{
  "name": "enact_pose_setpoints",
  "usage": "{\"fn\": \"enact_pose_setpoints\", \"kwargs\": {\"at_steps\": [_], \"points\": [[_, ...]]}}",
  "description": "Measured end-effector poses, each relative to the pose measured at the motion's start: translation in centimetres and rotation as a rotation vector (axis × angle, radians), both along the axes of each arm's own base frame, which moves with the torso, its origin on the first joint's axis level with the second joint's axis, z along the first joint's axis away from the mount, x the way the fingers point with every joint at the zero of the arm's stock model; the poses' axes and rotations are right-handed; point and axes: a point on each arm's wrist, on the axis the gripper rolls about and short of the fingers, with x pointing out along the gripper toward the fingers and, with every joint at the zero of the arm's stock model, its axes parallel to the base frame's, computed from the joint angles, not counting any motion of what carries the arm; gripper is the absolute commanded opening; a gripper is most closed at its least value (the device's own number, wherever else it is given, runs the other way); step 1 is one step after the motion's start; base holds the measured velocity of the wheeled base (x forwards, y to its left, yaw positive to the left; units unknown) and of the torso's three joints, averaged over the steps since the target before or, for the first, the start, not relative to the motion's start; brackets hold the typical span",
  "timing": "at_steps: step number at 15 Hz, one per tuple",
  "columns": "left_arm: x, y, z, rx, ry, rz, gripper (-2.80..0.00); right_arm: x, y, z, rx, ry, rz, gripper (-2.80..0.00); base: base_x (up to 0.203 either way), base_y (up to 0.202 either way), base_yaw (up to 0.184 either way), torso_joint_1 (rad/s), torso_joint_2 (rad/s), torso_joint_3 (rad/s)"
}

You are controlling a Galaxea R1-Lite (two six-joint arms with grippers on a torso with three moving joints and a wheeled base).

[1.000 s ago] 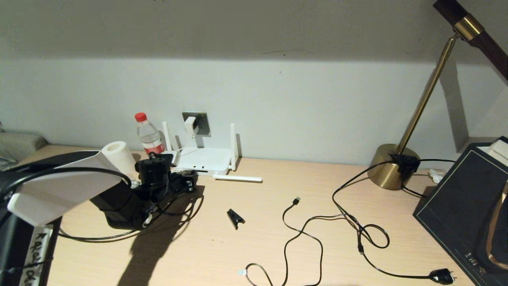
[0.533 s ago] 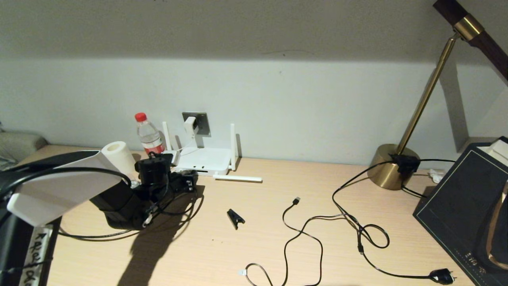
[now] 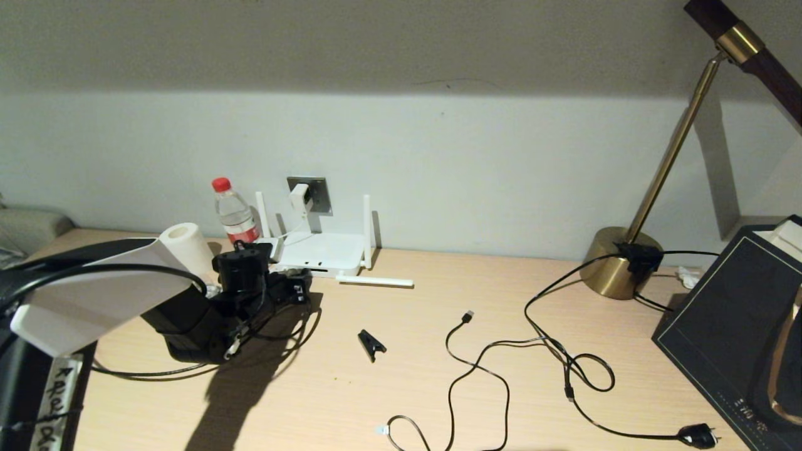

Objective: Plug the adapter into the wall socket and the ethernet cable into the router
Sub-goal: Plug cable into router interface

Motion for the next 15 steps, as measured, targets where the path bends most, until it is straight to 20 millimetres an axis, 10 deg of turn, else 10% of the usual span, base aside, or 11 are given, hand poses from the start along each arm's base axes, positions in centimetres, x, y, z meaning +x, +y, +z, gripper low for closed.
{"fn": "enact_pose_setpoints", "kwargs": {"at_steps": [15], "points": [[0.00, -0.66, 0.06, -0.004, 0.002, -0.011, -2.80, 0.00, 0.00, 0.00, 0.000, 0.000, 0.000, -2.80, 0.000, 0.000, 0.000, 0.000, 0.00, 0.000]]}}
